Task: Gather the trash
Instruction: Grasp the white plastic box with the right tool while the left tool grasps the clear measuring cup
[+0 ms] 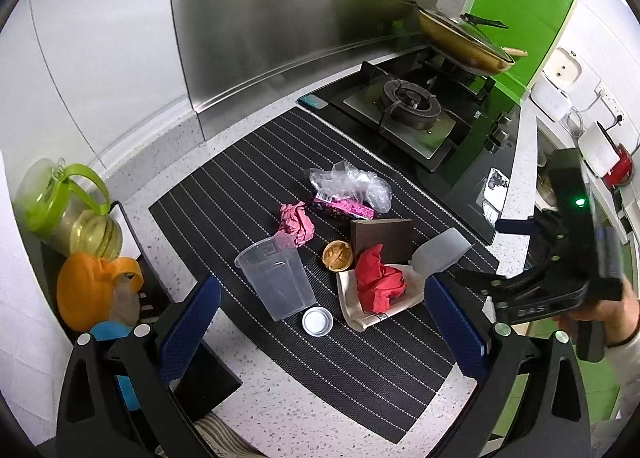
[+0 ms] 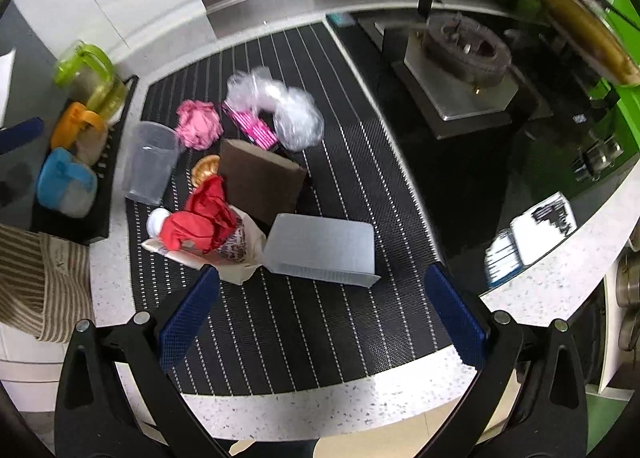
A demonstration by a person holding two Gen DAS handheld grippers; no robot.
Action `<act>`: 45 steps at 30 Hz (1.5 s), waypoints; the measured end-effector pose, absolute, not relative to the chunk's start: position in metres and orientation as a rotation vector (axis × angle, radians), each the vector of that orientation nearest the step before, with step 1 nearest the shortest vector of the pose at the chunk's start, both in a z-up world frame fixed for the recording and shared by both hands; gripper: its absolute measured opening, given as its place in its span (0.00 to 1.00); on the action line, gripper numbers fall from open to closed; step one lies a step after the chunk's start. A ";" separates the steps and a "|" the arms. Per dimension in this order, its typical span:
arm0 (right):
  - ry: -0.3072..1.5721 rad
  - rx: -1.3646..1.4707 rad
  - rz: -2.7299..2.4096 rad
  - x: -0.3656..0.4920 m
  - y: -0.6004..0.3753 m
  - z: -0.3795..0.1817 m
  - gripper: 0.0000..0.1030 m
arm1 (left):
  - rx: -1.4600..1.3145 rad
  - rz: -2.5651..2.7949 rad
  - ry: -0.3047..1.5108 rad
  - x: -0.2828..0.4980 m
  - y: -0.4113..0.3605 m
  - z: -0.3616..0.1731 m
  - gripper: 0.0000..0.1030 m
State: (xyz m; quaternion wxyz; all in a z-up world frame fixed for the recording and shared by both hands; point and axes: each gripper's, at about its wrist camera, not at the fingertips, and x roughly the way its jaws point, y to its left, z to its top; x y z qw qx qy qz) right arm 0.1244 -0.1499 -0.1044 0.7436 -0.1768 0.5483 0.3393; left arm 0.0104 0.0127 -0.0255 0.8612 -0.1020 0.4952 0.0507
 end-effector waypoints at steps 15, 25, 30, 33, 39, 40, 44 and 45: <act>1.283 -0.359 0.737 0.136 -0.140 -0.146 0.76 | -0.251 0.124 1.078 0.014 0.023 -0.041 0.95; 1.216 -0.338 0.740 0.135 -0.154 -0.114 0.75 | -0.279 0.157 1.088 0.021 0.027 -0.048 0.95; 1.166 -0.325 0.741 0.134 -0.169 -0.087 0.75 | -0.311 0.212 1.132 0.034 0.037 -0.068 0.95; 1.146 -0.319 0.744 0.133 -0.176 -0.076 0.75 | -0.340 0.255 1.172 0.044 0.044 -0.086 0.95; 1.125 -0.318 0.751 0.132 -0.183 -0.066 0.75 | -0.409 0.336 1.229 0.052 0.062 -0.120 0.95; 1.126 -0.320 0.752 0.133 -0.185 -0.064 0.75 | -0.425 0.342 1.235 0.053 0.065 -0.125 0.95; 1.124 -0.319 0.751 0.134 -0.186 -0.061 0.75 | -0.444 0.342 1.242 0.053 0.067 -0.136 0.95; 1.123 -0.319 0.751 0.135 -0.186 -0.061 0.75 | -0.446 0.340 1.241 0.053 0.068 -0.138 0.93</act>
